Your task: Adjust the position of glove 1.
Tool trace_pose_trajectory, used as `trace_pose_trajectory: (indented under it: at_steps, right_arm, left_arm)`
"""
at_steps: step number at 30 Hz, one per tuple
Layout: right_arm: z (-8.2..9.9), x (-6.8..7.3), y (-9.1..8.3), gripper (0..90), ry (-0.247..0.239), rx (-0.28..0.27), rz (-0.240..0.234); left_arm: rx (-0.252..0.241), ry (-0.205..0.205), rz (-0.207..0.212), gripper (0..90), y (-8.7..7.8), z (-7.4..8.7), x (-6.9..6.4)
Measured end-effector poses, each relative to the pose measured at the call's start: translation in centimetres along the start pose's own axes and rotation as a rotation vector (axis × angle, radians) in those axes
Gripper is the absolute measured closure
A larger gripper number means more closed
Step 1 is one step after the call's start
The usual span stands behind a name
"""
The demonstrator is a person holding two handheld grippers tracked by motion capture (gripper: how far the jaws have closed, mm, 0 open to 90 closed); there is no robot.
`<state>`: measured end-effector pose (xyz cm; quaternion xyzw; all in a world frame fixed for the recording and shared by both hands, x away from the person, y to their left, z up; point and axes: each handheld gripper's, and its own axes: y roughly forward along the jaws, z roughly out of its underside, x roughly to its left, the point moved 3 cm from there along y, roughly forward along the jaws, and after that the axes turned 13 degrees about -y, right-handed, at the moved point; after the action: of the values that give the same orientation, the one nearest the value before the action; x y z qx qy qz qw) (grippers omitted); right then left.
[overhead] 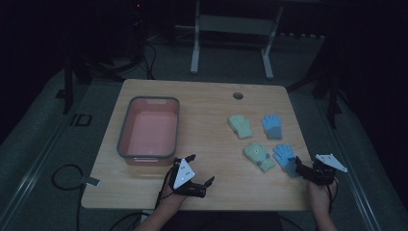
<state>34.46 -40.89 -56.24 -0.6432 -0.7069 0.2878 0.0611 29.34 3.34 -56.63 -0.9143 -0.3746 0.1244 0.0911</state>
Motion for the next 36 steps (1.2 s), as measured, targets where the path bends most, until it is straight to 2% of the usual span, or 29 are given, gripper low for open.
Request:
trace_pose_trajectory:
  at_steps: [1,4,7,10,11,12,16,21,24,32,36]
  right_arm:
    - [0.0,0.0,0.0,12.3,0.000,0.000,0.000]
    - [-0.7,0.2,-0.3,11.1,0.008,0.002,-0.042]
    - [-1.3,0.3,-0.6,11.1,-0.013,-0.006,-0.046]
    - [-2.3,0.2,-1.2,11.3,-0.042,-0.029,-0.030]
    - [-2.8,0.1,-1.6,14.5,-0.046,-0.041,-0.026]
    - [-3.2,0.0,-1.8,14.0,-0.043,-0.028,-0.040]
    - [-4.7,-0.1,-2.3,15.1,-0.053,-0.036,-0.058]
    - [-6.4,0.4,-2.4,12.8,-0.040,-0.015,-0.116]
    - [-7.2,0.7,-2.4,11.5,-0.015,-0.038,-0.157]
    - [-9.0,1.5,-2.4,11.9,-0.051,-0.069,-0.189]
    - [-10.0,2.0,-2.2,17.7,-0.088,-0.086,-0.205]
  left_arm:
    - [0.000,0.000,0.000,0.5,0.0,0.0,0.0]
    - [-0.002,-0.003,-0.002,0.5,0.0,0.0,0.0]
    - [-0.005,0.002,-0.002,0.5,0.0,0.0,0.0]
    - [-0.005,0.006,-0.001,0.5,0.0,0.0,0.0]
    - [-0.006,0.005,-0.001,0.5,0.0,0.0,0.0]
    - [-0.006,0.004,0.000,0.5,0.0,0.0,0.0]
    - [-0.006,0.001,0.002,0.5,0.0,0.0,0.0]
    - [-0.005,0.006,0.004,0.5,0.0,0.0,0.0]
    - [-0.004,0.011,0.003,0.5,0.0,0.0,-0.1]
    - [-0.006,0.010,0.006,0.5,-0.1,0.0,-0.1]
    - [-0.005,0.013,0.003,0.5,-0.1,0.0,-0.1]
